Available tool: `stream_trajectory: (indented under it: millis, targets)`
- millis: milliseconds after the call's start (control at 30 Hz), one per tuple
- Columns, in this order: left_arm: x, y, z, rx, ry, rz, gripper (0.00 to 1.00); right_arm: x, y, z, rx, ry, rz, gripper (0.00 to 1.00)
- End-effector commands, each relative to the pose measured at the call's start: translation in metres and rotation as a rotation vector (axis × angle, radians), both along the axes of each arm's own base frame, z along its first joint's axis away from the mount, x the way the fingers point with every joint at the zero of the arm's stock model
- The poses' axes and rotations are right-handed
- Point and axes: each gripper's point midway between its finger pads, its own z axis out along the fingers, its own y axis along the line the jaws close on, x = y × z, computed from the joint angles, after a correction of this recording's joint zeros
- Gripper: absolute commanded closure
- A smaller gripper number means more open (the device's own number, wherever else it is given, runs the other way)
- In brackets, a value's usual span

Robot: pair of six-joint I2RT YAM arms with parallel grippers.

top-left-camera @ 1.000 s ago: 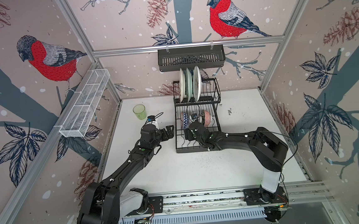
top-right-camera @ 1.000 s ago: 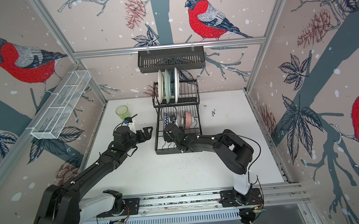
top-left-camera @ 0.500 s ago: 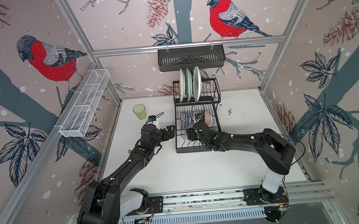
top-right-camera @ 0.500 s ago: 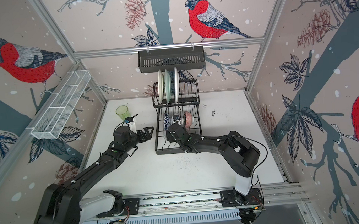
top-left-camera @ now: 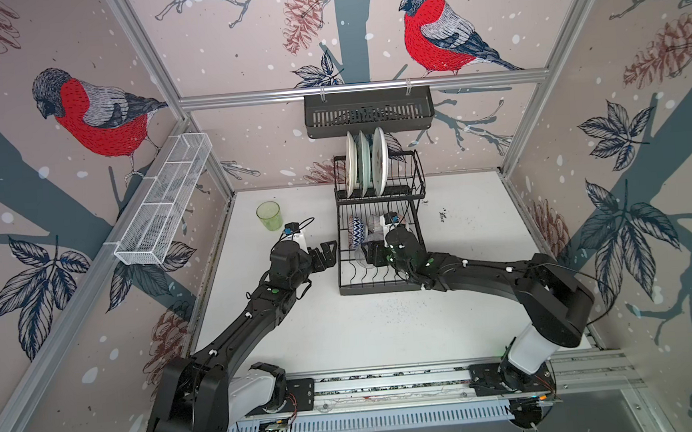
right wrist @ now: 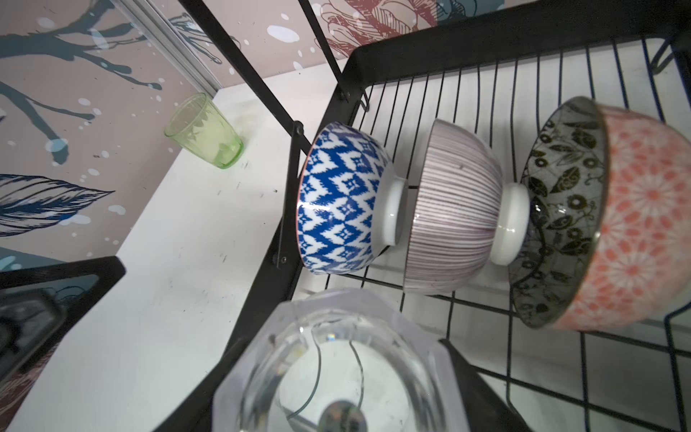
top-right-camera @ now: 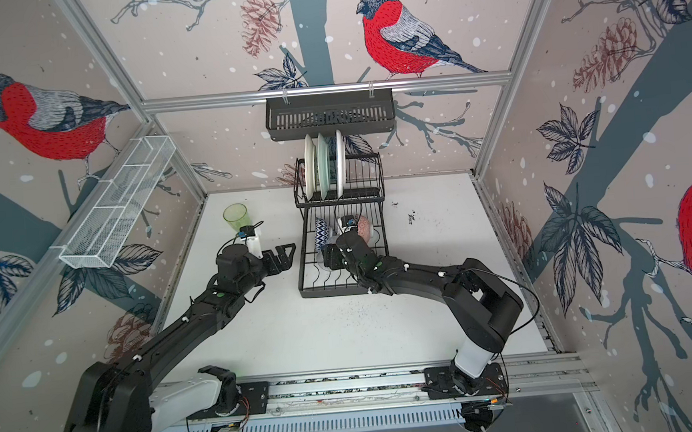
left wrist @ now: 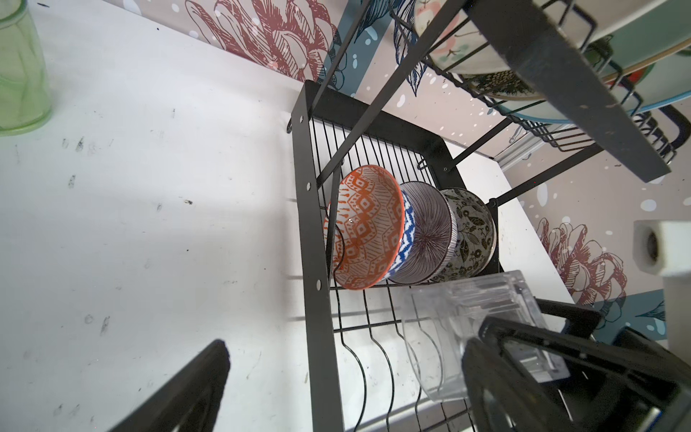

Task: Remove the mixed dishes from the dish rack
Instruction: 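Close the right gripper on the clear glass and lift it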

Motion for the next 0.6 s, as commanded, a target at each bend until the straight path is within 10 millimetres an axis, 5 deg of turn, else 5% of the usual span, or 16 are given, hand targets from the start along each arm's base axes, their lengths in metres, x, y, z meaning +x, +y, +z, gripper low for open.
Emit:
stream_trajectory:
  millis: [0,167,567]
  targets:
    - [0.000,-0.008,0.021,-0.061,-0.064,-0.033,0.03,-0.001,0.002,0.029,0.122,-0.021,0.029,0.30]
    - [-0.012,-0.022,0.051,-0.184,-0.121,-0.109,0.03,-0.005,-0.014,0.048,0.227,-0.016,0.042,0.30]
    - [-0.034,-0.045,0.074,-0.487,-0.127,-0.238,0.09,-0.015,-0.034,0.084,0.376,-0.049,0.090,0.29]
